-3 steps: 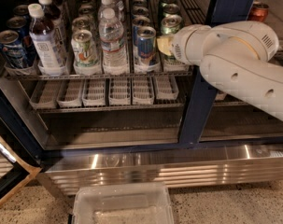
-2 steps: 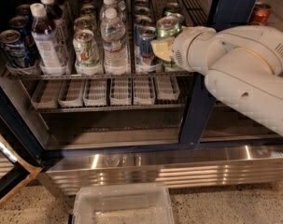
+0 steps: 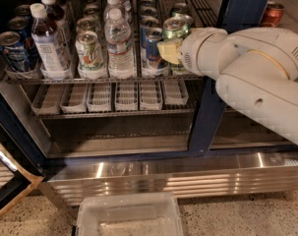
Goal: Pick green can from top shelf of fridge
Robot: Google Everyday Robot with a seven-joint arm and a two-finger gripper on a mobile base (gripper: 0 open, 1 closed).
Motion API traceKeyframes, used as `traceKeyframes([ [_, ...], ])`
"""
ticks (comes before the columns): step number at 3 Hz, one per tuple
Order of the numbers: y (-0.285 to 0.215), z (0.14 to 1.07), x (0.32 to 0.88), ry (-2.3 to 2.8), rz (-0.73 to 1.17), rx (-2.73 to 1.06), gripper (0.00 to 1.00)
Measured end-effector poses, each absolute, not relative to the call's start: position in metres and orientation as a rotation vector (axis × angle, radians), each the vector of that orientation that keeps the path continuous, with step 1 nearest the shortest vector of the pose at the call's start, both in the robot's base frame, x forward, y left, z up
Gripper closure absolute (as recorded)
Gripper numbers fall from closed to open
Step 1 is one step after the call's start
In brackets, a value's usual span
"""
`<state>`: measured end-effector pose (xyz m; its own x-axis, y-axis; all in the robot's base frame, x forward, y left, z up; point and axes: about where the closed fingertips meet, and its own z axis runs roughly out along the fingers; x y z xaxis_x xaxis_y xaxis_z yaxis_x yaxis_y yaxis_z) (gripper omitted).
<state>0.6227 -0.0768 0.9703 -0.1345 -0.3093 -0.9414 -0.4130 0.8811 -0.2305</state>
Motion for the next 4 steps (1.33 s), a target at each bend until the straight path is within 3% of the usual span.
traceKeyframes([
  [2,-0.03,1.006,0.565,1.574,0.181,-0.638,1.0],
  [4,0.005,0.964,0.511,1.578,0.251,-0.816,1.0],
])
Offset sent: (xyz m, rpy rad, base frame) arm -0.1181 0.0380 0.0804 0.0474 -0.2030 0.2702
